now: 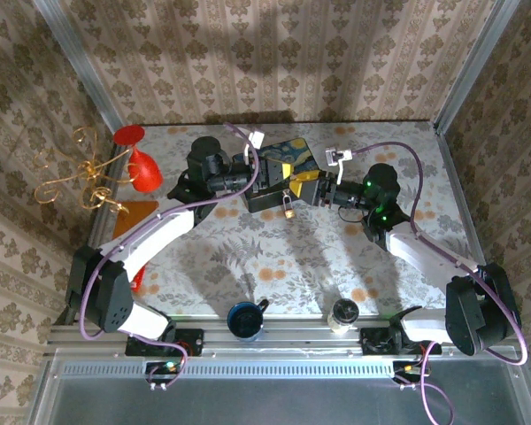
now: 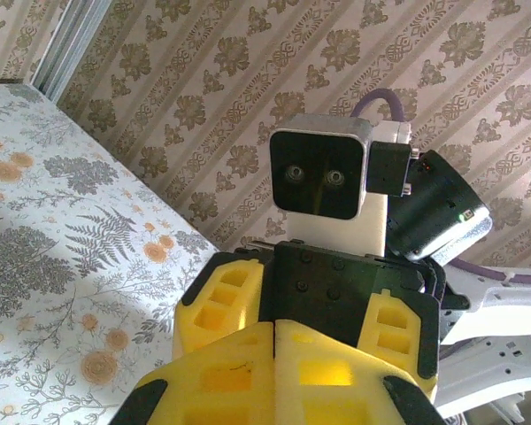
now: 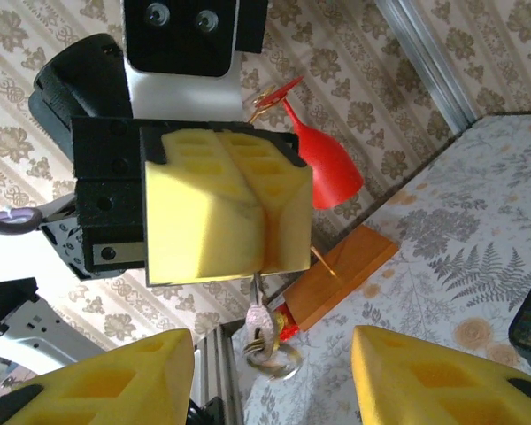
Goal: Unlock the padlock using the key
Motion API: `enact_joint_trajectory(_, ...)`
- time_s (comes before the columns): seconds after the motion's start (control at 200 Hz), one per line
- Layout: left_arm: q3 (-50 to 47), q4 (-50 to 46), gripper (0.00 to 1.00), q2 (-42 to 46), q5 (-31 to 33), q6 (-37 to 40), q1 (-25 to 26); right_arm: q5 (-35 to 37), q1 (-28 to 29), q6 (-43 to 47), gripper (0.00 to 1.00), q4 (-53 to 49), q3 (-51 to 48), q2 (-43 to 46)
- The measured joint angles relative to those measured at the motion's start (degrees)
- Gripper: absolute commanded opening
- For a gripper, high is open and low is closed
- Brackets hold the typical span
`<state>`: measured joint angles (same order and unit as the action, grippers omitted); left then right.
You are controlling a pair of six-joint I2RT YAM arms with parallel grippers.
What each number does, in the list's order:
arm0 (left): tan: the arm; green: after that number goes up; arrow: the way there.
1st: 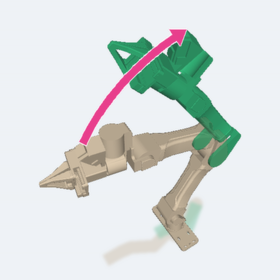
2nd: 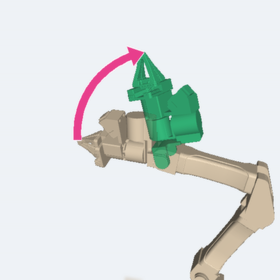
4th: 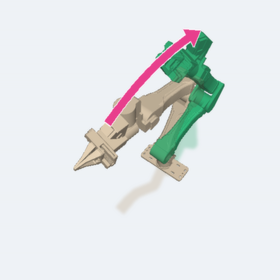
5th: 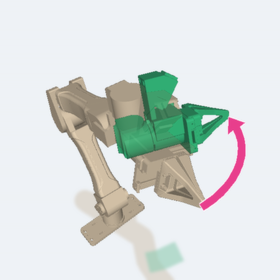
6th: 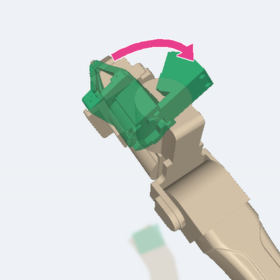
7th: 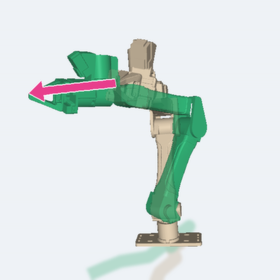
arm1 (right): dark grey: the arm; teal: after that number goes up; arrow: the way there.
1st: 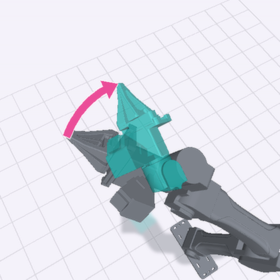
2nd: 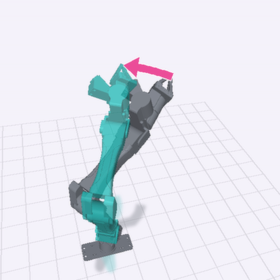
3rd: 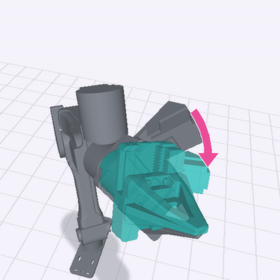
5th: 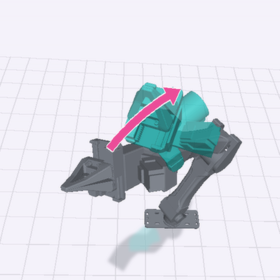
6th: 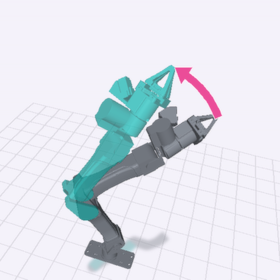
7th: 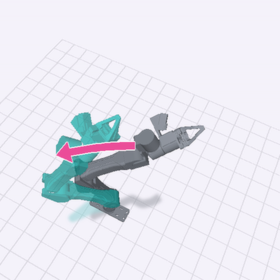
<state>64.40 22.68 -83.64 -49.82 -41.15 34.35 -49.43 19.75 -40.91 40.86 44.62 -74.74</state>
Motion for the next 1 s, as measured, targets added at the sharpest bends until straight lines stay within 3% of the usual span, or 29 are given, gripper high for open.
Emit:
enact_joint_trajectory(0.48,0.0,-0.7,0.0,0.5,1.8,0.9,0.0,1.4,-0.1,-3.1,0.35,1.4,0.0,0.1)
enact_joint_trajectory(1.0,0.0,-0.8,0.0,0.9,2.8,0.9,-0.3,1.5,-0.1,-3.3,0.27,2.7,-0.2,0.1)
